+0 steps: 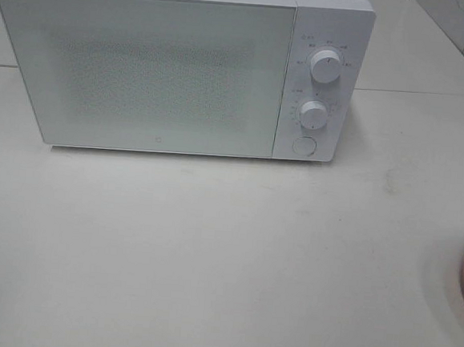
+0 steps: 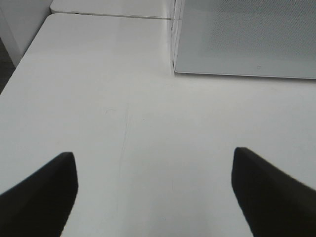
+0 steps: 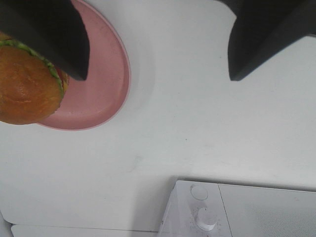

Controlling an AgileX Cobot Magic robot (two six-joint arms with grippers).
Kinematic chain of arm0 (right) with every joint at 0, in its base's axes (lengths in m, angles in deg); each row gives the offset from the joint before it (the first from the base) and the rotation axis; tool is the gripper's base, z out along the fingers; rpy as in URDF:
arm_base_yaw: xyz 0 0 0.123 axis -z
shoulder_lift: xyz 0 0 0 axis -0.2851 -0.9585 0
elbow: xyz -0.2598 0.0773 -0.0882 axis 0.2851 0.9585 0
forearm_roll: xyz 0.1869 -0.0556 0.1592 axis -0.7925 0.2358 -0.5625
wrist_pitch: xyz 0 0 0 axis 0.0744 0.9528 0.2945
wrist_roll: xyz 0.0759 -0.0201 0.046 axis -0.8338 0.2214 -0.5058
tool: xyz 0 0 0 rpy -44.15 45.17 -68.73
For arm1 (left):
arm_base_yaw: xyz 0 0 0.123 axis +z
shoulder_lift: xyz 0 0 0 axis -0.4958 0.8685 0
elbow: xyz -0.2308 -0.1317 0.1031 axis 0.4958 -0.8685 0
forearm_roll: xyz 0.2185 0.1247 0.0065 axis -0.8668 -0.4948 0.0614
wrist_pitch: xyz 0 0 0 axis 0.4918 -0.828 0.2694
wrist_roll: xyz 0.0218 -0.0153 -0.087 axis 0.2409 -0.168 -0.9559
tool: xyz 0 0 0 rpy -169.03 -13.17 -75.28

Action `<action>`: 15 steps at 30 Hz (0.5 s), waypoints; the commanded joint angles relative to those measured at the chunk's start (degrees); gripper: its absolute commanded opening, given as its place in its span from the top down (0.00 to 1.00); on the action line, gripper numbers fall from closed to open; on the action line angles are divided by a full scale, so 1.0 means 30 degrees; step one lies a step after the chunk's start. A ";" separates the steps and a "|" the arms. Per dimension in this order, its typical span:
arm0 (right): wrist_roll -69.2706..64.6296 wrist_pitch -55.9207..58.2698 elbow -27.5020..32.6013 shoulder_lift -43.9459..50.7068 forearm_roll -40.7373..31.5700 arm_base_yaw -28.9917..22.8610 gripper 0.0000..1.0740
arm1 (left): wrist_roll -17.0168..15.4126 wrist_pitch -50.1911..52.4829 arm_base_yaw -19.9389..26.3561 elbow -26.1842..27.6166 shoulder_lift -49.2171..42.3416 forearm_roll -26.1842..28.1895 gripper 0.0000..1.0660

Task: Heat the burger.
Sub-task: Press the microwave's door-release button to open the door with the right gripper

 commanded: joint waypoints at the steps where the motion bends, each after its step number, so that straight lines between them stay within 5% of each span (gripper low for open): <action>1: -0.0095 -0.0153 0.0038 0.0477 -0.0019 0.0095 0.30 | 0.0000 0.0267 -0.0095 -0.0019 -0.0458 0.0172 0.27; 15: -0.0095 -0.0191 0.0038 0.0458 -0.0019 0.0095 0.30 | 0.0000 0.0267 -0.0095 -0.0019 -0.0458 0.0172 0.27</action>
